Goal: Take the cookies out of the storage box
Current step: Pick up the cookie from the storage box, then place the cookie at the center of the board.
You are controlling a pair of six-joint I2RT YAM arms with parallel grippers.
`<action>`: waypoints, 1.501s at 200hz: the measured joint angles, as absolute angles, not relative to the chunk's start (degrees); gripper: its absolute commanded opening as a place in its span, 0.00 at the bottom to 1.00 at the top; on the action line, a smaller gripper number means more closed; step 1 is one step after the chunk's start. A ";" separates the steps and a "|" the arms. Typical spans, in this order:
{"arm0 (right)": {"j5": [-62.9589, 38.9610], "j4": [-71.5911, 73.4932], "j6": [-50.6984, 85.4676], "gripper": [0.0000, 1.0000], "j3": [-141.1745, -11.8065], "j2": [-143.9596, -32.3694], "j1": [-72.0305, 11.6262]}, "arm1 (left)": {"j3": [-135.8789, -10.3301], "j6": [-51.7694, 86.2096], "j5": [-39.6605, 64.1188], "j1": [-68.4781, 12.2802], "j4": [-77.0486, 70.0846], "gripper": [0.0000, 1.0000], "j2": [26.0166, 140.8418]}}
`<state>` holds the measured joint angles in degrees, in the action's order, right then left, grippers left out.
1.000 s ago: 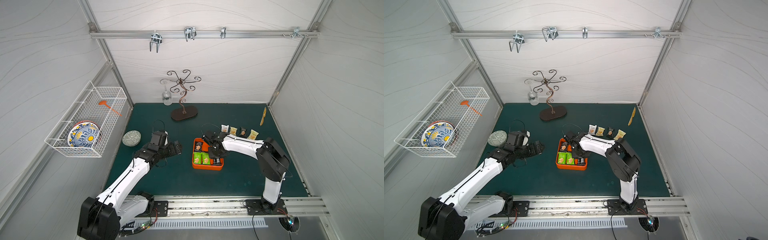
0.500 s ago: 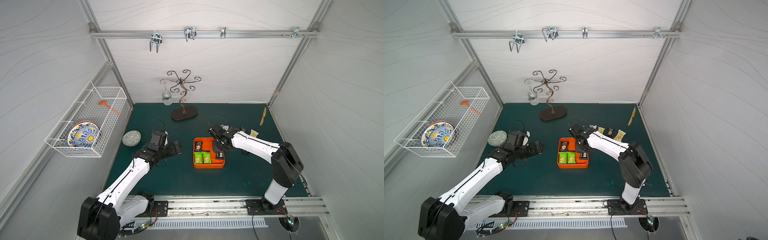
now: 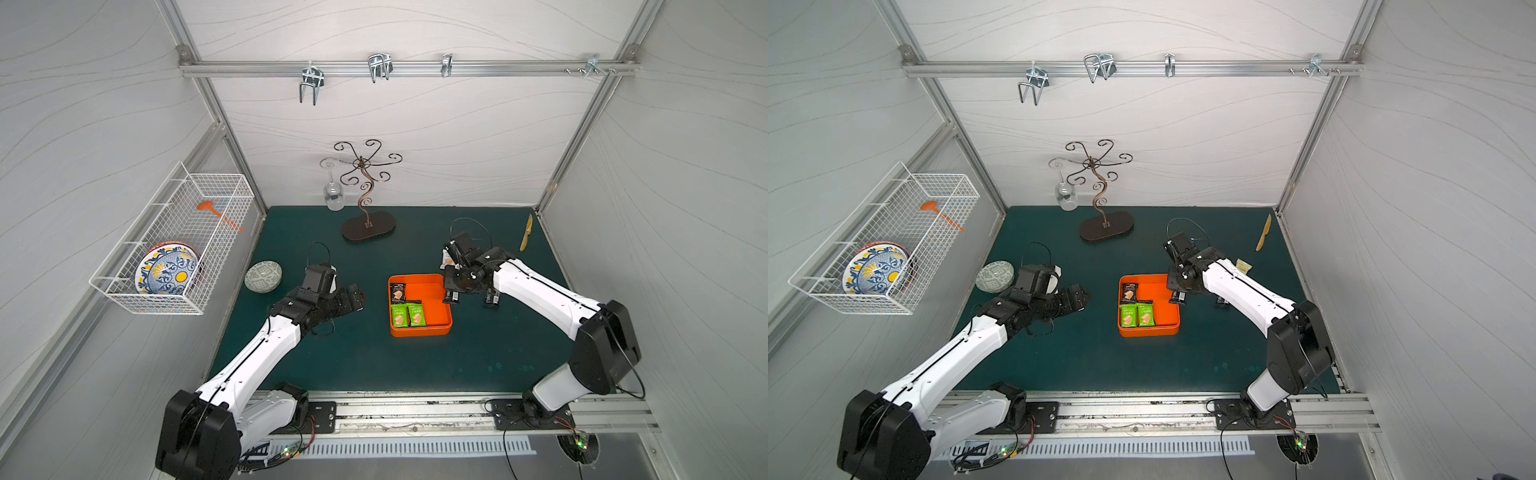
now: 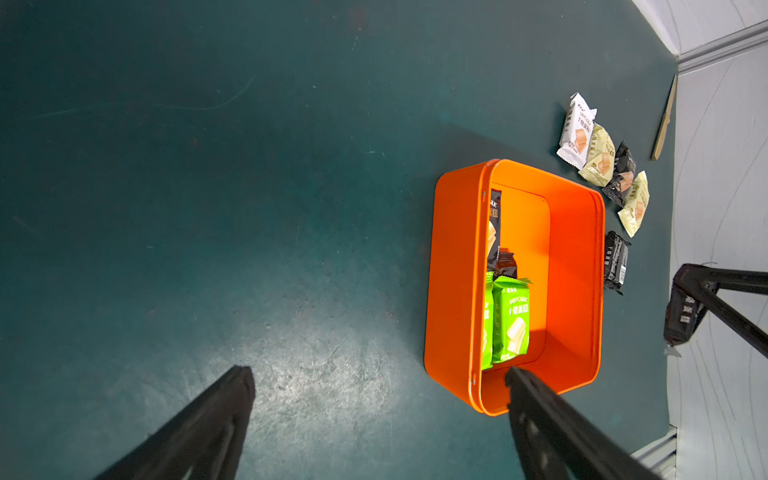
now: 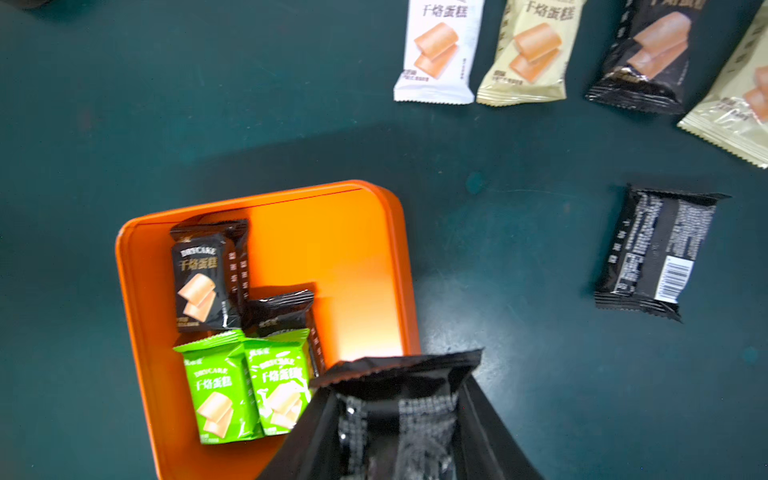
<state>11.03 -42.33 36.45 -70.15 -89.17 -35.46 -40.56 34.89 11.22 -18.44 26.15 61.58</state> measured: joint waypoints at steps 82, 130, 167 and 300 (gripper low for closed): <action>9.39 -39.27 28.71 0.42 -63.05 -89.95 -20.62 | -40.56 36.25 12.71 -18.44 25.41 0.98 63.46; 9.39 -35.38 26.04 0.43 -63.24 -96.23 -18.11 | -40.56 36.71 13.34 -18.44 25.41 0.98 64.01; 9.26 -33.78 25.45 0.44 -64.51 -100.40 -18.09 | -40.56 36.69 13.34 -18.44 25.43 0.98 64.01; 11.49 -36.34 24.97 0.63 -67.55 -98.74 -20.08 | -39.92 36.64 12.40 -18.44 25.45 0.98 62.39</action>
<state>11.49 -36.34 24.97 -67.55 -98.74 -20.08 -39.92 36.64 12.40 -18.44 25.45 62.39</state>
